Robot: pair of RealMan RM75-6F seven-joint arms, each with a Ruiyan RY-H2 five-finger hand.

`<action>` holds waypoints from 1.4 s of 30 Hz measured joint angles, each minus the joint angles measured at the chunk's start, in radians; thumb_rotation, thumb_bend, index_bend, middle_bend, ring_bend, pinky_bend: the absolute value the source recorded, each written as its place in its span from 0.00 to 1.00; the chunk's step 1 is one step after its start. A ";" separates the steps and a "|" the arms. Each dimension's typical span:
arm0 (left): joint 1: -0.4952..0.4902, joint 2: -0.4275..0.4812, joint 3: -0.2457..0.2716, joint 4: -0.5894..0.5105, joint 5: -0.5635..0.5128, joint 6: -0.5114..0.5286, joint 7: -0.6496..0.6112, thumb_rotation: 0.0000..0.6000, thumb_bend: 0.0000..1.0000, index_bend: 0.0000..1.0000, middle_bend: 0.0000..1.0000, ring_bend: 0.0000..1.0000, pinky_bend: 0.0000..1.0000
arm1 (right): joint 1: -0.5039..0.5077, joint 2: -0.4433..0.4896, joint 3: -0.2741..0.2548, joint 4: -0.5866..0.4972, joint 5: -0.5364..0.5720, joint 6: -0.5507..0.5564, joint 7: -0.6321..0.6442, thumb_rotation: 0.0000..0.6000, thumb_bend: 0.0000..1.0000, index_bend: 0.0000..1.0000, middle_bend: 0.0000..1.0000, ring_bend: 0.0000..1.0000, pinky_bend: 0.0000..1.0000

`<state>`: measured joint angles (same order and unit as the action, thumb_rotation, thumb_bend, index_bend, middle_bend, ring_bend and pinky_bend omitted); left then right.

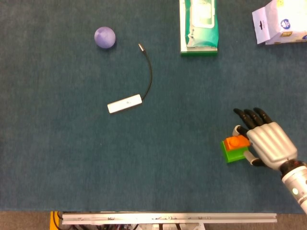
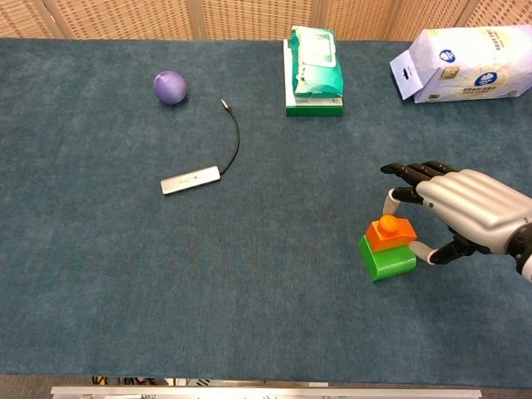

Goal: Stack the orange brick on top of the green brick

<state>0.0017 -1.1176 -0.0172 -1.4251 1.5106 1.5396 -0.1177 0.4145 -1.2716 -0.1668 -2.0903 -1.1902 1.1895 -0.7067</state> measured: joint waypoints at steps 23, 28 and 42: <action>0.000 0.008 0.000 -0.015 -0.001 0.000 0.011 1.00 0.00 0.54 0.51 0.45 0.55 | -0.041 0.048 -0.007 -0.016 -0.148 -0.007 0.088 1.00 0.31 0.35 0.05 0.00 0.00; 0.000 0.009 0.000 -0.014 -0.003 -0.002 0.009 1.00 0.00 0.54 0.51 0.45 0.55 | -0.046 0.050 -0.011 -0.017 -0.149 -0.018 0.077 1.00 0.31 0.35 0.05 0.00 0.00; -0.001 0.005 0.001 -0.011 -0.003 -0.004 0.008 1.00 0.00 0.54 0.51 0.45 0.55 | -0.069 0.059 -0.013 -0.016 -0.150 -0.021 0.065 1.00 0.31 0.35 0.05 0.00 0.00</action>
<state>0.0010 -1.1128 -0.0160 -1.4366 1.5074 1.5357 -0.1098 0.3457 -1.2129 -0.1793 -2.1063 -1.3398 1.1688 -0.6416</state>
